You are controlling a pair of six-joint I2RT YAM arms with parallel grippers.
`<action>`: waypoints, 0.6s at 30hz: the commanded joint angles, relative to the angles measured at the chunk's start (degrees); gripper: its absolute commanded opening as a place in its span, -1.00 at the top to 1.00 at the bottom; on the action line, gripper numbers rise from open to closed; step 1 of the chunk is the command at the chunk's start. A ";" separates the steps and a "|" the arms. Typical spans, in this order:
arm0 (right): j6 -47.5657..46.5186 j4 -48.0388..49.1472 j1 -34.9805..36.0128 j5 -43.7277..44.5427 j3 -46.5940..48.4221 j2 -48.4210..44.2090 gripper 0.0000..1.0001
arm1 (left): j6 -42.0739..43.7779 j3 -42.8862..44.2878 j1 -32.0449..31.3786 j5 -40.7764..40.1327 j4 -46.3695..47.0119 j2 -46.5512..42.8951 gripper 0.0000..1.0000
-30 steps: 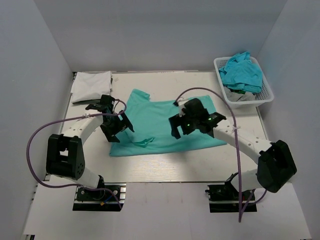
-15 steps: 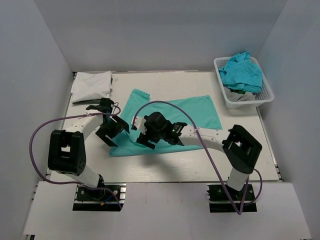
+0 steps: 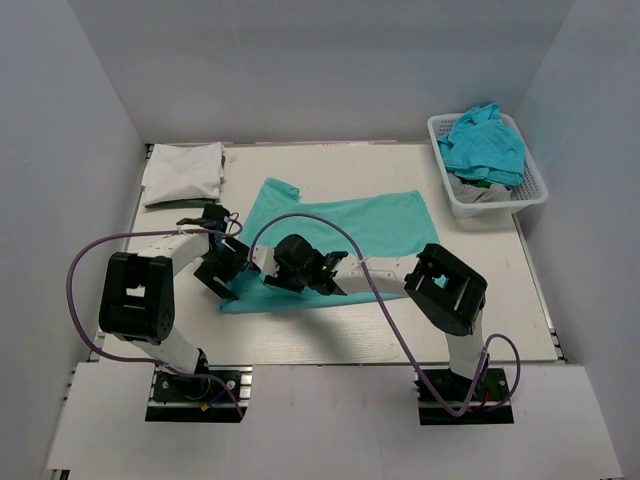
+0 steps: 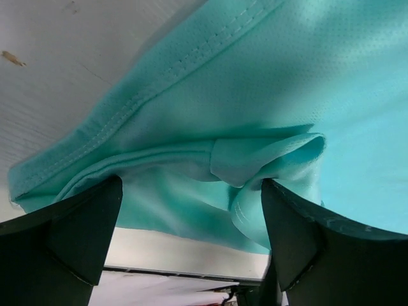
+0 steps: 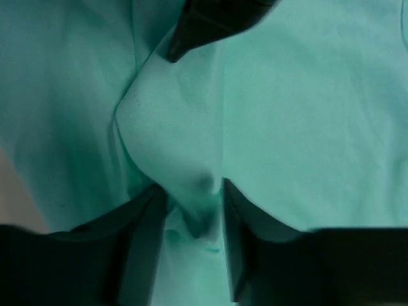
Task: Fold and stack the t-shirts
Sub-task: Fold the flattened tshirt in 1/3 of the way
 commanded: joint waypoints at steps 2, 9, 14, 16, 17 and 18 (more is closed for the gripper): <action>2.02 2.21 -0.10 1.33 2.45 0.31 0.33 | -0.26 -1.21 0.03 1.25 3.61 -1.87 -1.00; 6.60 1.60 -1.41 1.06 4.56 1.36 0.91 | -0.87 -2.26 0.03 -0.41 5.28 -6.88 -1.00; 11.25 -0.51 -4.48 -0.69 8.33 2.95 0.91 | -0.87 -2.26 0.03 -4.62 5.29 -13.20 -1.00; 12.92 -2.62 -5.36 -2.01 9.83 4.17 0.91 | -0.87 -2.26 0.03 -5.41 5.29 -14.44 -1.00; 14.23 -3.14 -6.67 -2.45 10.79 4.53 0.91 | -0.87 -2.26 0.03 -5.94 5.29 -15.23 -1.00; 14.77 -4.72 -7.04 -2.80 11.06 4.88 0.91 | -0.26 -2.26 0.03 -5.95 5.29 -15.24 -1.00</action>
